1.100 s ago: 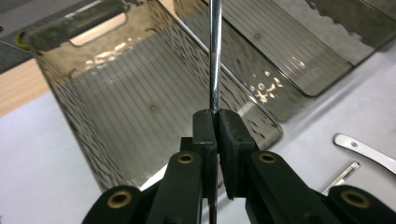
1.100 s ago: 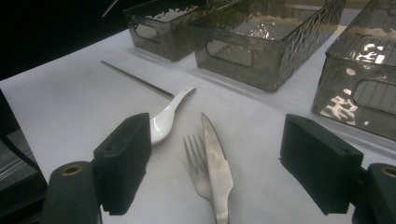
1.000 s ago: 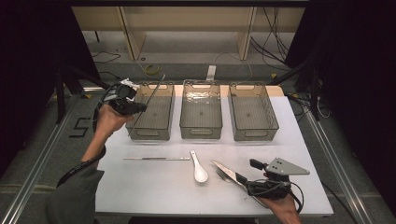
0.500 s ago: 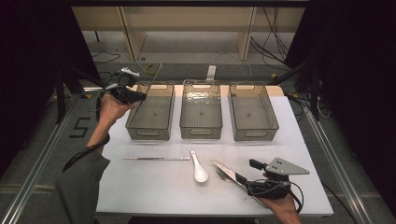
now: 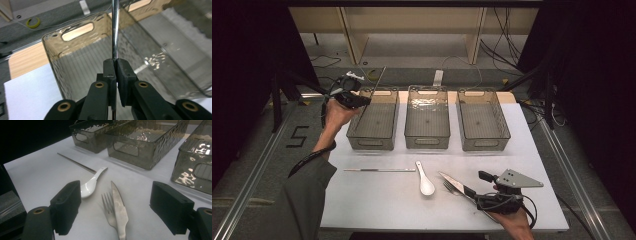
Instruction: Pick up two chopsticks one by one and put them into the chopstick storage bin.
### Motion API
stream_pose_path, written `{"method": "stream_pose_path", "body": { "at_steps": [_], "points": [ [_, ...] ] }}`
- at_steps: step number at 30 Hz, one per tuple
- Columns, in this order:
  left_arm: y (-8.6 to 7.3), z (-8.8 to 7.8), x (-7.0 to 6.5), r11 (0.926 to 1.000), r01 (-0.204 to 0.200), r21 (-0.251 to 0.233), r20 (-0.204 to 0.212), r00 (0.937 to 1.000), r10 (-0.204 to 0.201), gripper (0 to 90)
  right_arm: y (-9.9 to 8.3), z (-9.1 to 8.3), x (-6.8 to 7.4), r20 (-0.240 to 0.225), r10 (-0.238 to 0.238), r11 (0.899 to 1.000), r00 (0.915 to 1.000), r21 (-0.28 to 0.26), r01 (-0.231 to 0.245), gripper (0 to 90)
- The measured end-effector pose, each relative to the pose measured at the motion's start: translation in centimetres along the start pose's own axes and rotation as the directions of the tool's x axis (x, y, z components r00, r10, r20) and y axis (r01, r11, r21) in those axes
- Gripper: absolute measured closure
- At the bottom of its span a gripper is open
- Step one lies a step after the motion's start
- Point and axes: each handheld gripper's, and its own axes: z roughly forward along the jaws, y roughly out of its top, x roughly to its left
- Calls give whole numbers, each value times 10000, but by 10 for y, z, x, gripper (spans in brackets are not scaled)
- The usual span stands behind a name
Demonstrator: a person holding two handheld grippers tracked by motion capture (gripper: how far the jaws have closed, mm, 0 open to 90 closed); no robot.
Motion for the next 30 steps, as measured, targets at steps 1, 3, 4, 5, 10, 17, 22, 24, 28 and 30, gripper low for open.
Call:
{"method": "stream_pose_path", "body": {
  "at_steps": [1, 3, 4, 5, 10, 17, 22, 24, 28, 30],
  "points": [
    [0, 1, 0, 10000, 8, 12, 35, 10000, -8, 851, 0, 0, 1, 14, 22, 10000, 10000, 0, -22, 257],
    [-1, 3, 0, 10000, -11, -29, -21, 10000, 11, 850, 0, -1, 1, 7, -93, 10000, 10000, 1, 93, 258],
    [-3, 4, 0, 10000, 28, -56, -6, 10000, -28, 850, 0, -1, 1, -23, -84, 10000, 10000, -7, 84, 258],
    [-6, 6, 2, 9999, 94, -103, -83, 9999, -95, 851, 0, -1, 1, -15, -76, 10000, 10000, 30, 76, 258],
    [-9, 9, 5, 9994, 342, -112, -101, 9994, -343, 851, 0, 0, 2, -21, -115, 9999, 9999, 15, 115, 258],
    [-14, 14, 6, 9976, 666, -187, -96, 9977, -668, 851, 0, -1, 1, -35, -18, 10000, 10000, -4, 18, 258],
    [-16, 20, 1, 9973, 707, -205, -36, 9975, -708, 851, 0, -1, 2, -30, -19, 10000, 10000, -3, 19, 259],
    [-17, 22, -1, 9974, 702, -154, 34, 9975, -701, 851, 0, -1, 1, -20, -9, 10000, 10000, 3, 9, 258],
    [-20, 27, -3, 9975, 704, -75, -36, 9975, -704, 850, -1, -1, 1, -18, 13, 10000, 10000, 18, -13, 259],
    [-22, 29, -3, 9967, 811, -56, 1, 9967, -811, 850, -1, -1, 1, -18, 11, 10000, 10000, 11, -11, 259]
  ]
}}
